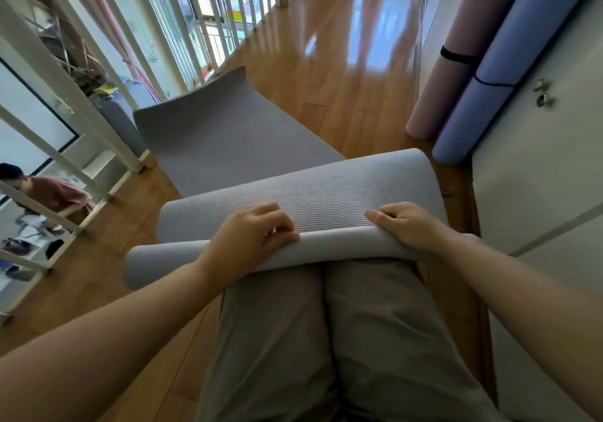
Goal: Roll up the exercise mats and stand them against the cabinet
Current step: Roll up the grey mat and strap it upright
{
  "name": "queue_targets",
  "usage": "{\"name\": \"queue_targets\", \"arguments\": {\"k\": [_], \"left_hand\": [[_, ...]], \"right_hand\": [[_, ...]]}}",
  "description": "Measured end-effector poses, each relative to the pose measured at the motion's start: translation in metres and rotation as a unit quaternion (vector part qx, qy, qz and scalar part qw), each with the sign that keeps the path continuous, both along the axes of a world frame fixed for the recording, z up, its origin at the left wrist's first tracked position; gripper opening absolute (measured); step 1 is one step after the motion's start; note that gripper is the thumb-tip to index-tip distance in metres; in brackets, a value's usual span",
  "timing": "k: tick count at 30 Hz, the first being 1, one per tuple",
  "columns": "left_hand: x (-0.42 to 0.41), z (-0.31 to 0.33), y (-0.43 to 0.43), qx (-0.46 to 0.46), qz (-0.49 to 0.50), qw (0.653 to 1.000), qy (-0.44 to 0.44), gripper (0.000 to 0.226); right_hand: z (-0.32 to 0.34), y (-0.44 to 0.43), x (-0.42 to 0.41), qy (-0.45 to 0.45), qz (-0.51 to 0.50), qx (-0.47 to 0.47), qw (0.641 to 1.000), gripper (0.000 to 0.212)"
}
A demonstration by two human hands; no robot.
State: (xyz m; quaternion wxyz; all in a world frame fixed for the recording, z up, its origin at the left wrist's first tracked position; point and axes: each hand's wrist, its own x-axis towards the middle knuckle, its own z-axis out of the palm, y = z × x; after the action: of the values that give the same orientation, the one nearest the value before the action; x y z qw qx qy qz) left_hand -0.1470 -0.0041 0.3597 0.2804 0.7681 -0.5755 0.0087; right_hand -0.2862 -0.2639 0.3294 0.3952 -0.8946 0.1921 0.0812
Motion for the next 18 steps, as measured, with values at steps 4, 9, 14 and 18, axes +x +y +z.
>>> {"name": "queue_targets", "arguments": {"k": [4, 9, 14, 18], "left_hand": [[-0.01, -0.011, 0.016, -0.001, -0.038, 0.993, -0.113, 0.036], [-0.016, 0.0, 0.019, 0.051, 0.009, 0.988, -0.147, 0.045], [-0.027, 0.007, 0.02, 0.094, 0.073, 0.987, -0.109, 0.048], [-0.034, 0.014, 0.017, 0.114, 0.111, 0.984, -0.078, 0.048]], "right_hand": [[-0.003, -0.001, 0.0, -0.079, -0.032, -0.036, 0.996, 0.05], [-0.009, 0.012, -0.014, -0.322, -0.034, -0.222, 0.92, 0.051], [-0.018, 0.027, -0.06, -0.268, -0.006, -0.316, 0.91, 0.057], [-0.006, 0.036, -0.054, -0.257, -0.027, -0.396, 0.881, 0.065]]}}
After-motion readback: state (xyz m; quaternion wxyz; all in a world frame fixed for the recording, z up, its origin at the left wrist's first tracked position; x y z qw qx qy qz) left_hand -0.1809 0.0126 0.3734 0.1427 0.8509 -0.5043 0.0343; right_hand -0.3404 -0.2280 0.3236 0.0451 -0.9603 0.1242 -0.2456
